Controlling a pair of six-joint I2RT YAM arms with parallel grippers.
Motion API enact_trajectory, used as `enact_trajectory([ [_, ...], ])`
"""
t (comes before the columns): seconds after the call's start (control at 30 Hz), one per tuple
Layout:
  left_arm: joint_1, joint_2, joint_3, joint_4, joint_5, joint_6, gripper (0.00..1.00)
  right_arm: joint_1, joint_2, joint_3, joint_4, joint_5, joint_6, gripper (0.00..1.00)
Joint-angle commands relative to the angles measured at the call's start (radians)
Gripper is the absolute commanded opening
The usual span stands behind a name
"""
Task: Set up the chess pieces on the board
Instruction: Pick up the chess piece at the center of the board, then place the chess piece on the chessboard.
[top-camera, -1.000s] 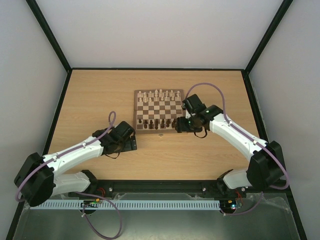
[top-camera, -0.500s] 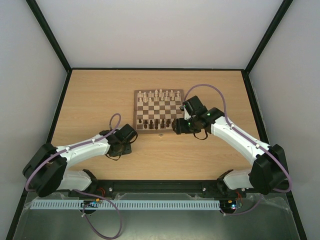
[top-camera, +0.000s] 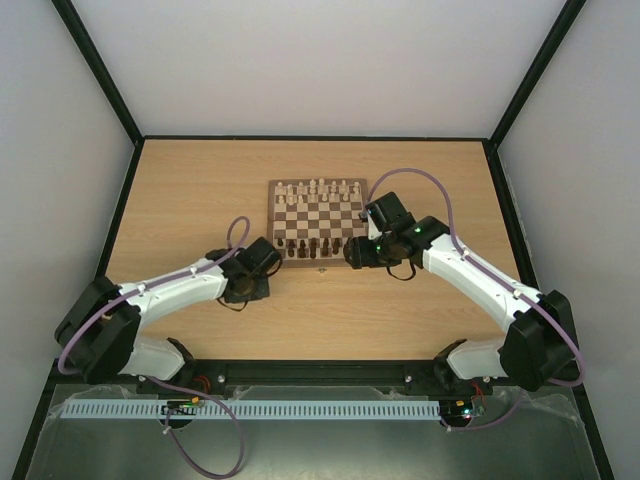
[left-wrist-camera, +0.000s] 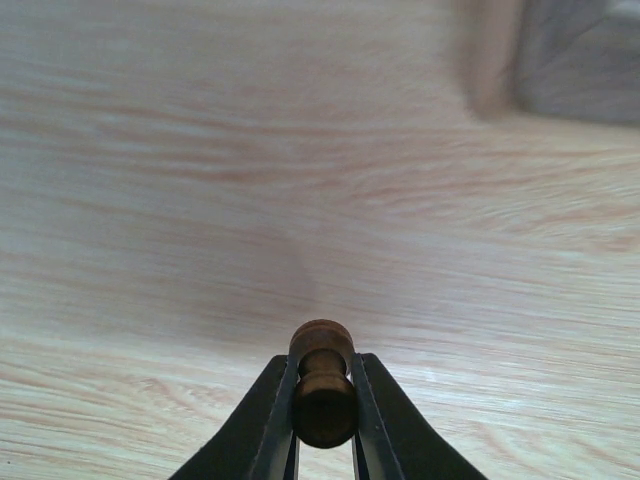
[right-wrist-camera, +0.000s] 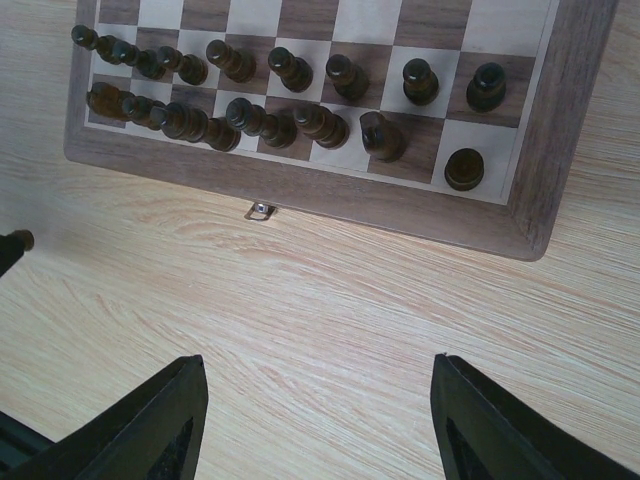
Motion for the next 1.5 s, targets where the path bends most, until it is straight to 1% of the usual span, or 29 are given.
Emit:
enact_trajectory([
  [0.0, 0.009, 0.045, 0.141, -0.070, -0.014, 0.066, 0.07, 0.007, -0.023, -0.014, -0.014, -0.006, -0.014, 0.62],
  [0.13, 0.034, 0.124, 0.280, -0.107, -0.007, 0.147, 0.08, 0.008, -0.027, -0.015, -0.013, -0.001, -0.014, 0.61],
  [0.27, 0.045, 0.217, 0.399, -0.124, -0.003, 0.204, 0.11, 0.008, -0.026, -0.016, -0.015, 0.003, -0.013, 0.61],
  [0.37, 0.054, 0.289, 0.453, -0.119, 0.009, 0.234, 0.11, 0.008, -0.027, -0.015, -0.017, 0.011, -0.014, 0.62],
  [0.53, 0.060, 0.365, 0.517, -0.107, 0.026, 0.263, 0.11, 0.008, -0.027, -0.014, -0.016, 0.012, -0.014, 0.62],
  [0.77, 0.066, 0.426, 0.557, -0.101, 0.040, 0.281, 0.11, 0.008, -0.021, -0.016, -0.016, 0.015, -0.013, 0.62],
  [1.47, 0.087, 0.467, 0.540, -0.052, 0.071, 0.292, 0.12, 0.008, -0.012, -0.019, -0.014, 0.015, -0.015, 0.62],
])
